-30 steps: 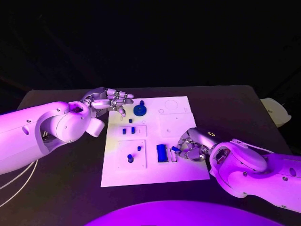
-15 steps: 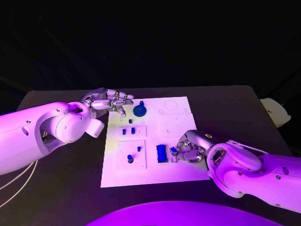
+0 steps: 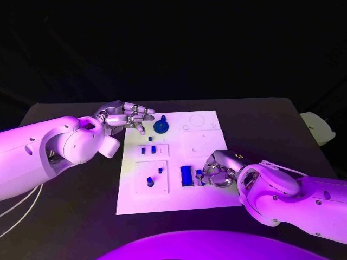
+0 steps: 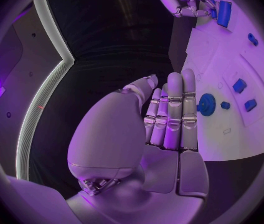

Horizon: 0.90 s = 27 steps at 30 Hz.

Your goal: Assemble the parts on the task board

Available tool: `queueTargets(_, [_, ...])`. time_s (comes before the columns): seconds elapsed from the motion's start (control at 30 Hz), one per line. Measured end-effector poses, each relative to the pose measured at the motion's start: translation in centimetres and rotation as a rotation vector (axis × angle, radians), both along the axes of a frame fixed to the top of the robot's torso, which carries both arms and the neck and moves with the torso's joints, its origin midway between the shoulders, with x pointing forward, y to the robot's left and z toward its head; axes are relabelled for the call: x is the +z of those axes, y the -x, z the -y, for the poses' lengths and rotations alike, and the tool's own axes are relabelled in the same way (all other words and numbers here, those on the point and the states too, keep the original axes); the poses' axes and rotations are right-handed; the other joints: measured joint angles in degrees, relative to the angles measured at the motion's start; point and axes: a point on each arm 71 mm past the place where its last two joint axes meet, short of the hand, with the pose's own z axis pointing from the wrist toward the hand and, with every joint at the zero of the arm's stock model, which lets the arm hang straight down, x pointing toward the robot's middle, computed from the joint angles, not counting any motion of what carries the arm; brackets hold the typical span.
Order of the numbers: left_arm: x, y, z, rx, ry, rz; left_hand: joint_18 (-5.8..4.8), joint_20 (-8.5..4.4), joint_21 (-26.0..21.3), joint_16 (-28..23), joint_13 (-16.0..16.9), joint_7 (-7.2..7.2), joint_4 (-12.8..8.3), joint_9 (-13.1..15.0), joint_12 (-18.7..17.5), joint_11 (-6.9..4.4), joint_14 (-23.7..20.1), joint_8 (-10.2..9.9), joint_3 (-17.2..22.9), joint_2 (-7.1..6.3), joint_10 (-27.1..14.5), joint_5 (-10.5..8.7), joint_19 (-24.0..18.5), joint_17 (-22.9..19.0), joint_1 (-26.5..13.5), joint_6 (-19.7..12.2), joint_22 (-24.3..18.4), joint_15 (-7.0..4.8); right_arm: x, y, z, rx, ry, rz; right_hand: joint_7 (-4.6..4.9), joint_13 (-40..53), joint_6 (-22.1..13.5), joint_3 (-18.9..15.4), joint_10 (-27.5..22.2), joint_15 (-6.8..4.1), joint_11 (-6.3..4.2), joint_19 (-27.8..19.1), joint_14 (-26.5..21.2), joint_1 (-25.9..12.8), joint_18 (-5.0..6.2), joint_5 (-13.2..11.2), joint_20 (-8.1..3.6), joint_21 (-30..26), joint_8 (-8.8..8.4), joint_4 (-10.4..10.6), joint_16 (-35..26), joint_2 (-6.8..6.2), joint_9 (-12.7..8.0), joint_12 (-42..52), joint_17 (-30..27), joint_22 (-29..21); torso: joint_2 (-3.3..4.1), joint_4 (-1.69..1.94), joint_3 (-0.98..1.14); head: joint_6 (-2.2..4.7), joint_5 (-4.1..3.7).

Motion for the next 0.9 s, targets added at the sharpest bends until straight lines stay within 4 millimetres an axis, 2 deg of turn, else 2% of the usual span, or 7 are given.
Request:
queueTargets(0.2, [0.0, 0.03, 0.01, -0.006, 0.001, -0.001, 0.0, 0.0, 0.0, 0.0, -0.05, 0.0, 0.0, 0.0, 0.15, 0.04, 0.0, 0.0, 0.0, 0.0, -0.04, 0.0, 0.0, 0.0, 0.0, 0.0, 0.0, 0.0, -0.04, 0.0, 0.01, 0.002, 0.004, -0.004, 0.15, 0.0, -0.15, -0.77, 0.0, 0.0, 0.0, 0.0, 0.0, -0.98, 0.0, 0.1, 0.0, 0.0, 0.23, 0.78, 0.0, -0.15, 0.07, 0.14, 0.0, 0.0, 0.01, -0.01, 0.0, -0.09, 0.0])
queueTargets(0.37, [0.0, 0.06, 0.03, -0.01, 0.0, -0.001, 0.0, 0.0, 0.0, 0.0, -0.05, -0.01, -0.4, 0.0, 0.42, 0.21, 0.0, 0.25, 0.08, 0.07, -0.2, 0.0, 0.0, -0.05, 0.53, -0.01, 0.0, 0.0, -0.09, -0.05, 0.07, 0.0, 0.007, -0.006, 0.15, -0.01, -0.15, -3.99, -0.01, 0.0, 0.0, 0.0, 0.0, -3.93, 0.0, 3.1, 0.0, 0.0, 0.23, 2.05, 0.0, -1.04, 0.33, 0.14, -0.01, -0.01, 0.01, -0.02, -0.01, -0.14, 0.05])
queueTargets(0.4, [0.01, 0.06, 0.02, -0.011, 0.0, -0.001, -0.01, 0.0, 0.0, 0.0, -0.05, -0.01, -0.4, 0.0, 0.42, 0.21, 0.0, 0.26, 0.08, 0.07, -0.2, 0.0, 0.0, -0.05, 0.53, -0.01, 0.0, 0.01, -0.1, -0.06, 0.09, 0.0, 0.008, -0.006, 0.15, -0.01, -0.15, -4.8, -0.01, 0.0, 0.0, 0.0, 0.0, -4.63, 0.0, 2.85, 0.0, 0.0, 0.23, 2.21, 0.0, -0.99, 0.37, 0.14, -0.01, -0.01, 0.01, -0.01, -0.01, -0.14, 0.05])
queueTargets(0.5, [0.01, 0.07, -0.03, -0.011, -0.001, 0.0, 0.0, 0.0, 0.0, 0.0, -0.05, -0.01, -0.4, 0.0, 0.42, 0.21, 0.0, 0.26, 0.08, 0.07, -0.2, 0.0, 0.0, -0.05, 0.53, -0.01, 0.0, 0.01, -0.12, -0.09, 0.12, -0.001, 0.009, -0.005, 0.15, -0.01, -0.15, -7.42, -0.01, 0.0, 0.0, 0.0, 0.0, -5.81, 0.0, -0.73, 0.0, 0.0, 0.23, 2.24, 0.0, -0.32, 0.55, 0.14, -0.01, -0.01, 0.01, -0.01, -0.01, -0.14, -0.01])
queueTargets(0.6, [0.01, 0.07, -0.09, -0.011, -0.003, 0.0, -0.01, 0.0, 0.0, 0.0, -0.05, -0.01, -0.39, 0.0, 0.42, 0.21, 0.0, 0.26, 0.08, 0.07, -0.2, 0.0, 0.0, -0.05, 0.53, -0.01, 0.0, 0.01, -0.13, -0.11, 0.14, -0.003, 0.009, -0.003, 0.34, -0.01, -0.36, -9.29, -0.01, 0.0, 0.0, 0.0, 0.0, -6.16, 0.0, -2.88, 0.0, 0.0, 0.23, 2.28, 0.0, 0.03, 0.67, 0.13, -0.01, -0.01, 0.01, -0.01, 0.0, -0.1, -0.06])
queueTargets(0.8, [0.01, 0.07, -0.12, -0.011, -0.004, 0.001, -0.01, 0.0, 0.0, 0.0, -0.04, -0.01, -0.39, 0.0, 0.42, 0.21, 0.0, 0.26, 0.08, 0.07, -0.2, 0.0, 0.0, -0.05, 0.53, -0.01, 0.01, 0.01, 0.0, 0.0, 0.31, -0.005, 0.007, 0.002, 0.34, -0.01, -0.36, -10.06, -0.01, 0.0, 0.0, 0.0, 0.0, -6.29, 0.0, -3.27, 0.0, 0.0, 0.23, 1.96, 0.0, 0.18, 0.75, 0.13, -0.01, -0.02, 0.02, -0.01, 0.0, -0.05, -0.1])
queueTargets(0.9, [0.01, 0.07, -0.14, -0.011, -0.005, 0.001, 0.0, 0.0, 0.0, 0.0, -0.04, -0.01, -0.39, 0.0, 0.42, 0.21, 0.0, 0.26, 0.08, 0.07, -0.2, 0.0, 0.0, -0.05, 0.53, -0.01, 0.01, 0.01, 0.19, 0.19, 0.56, -0.007, 0.007, 0.006, 0.34, -0.02, -0.36, -10.66, -0.01, 0.0, 0.0, 0.0, 0.0, -5.45, 0.0, -2.65, 0.0, 0.0, 0.44, 1.84, 0.0, 1.01, 0.8, 0.13, -0.01, -0.02, 0.02, -0.04, 0.01, -0.02, -0.1])
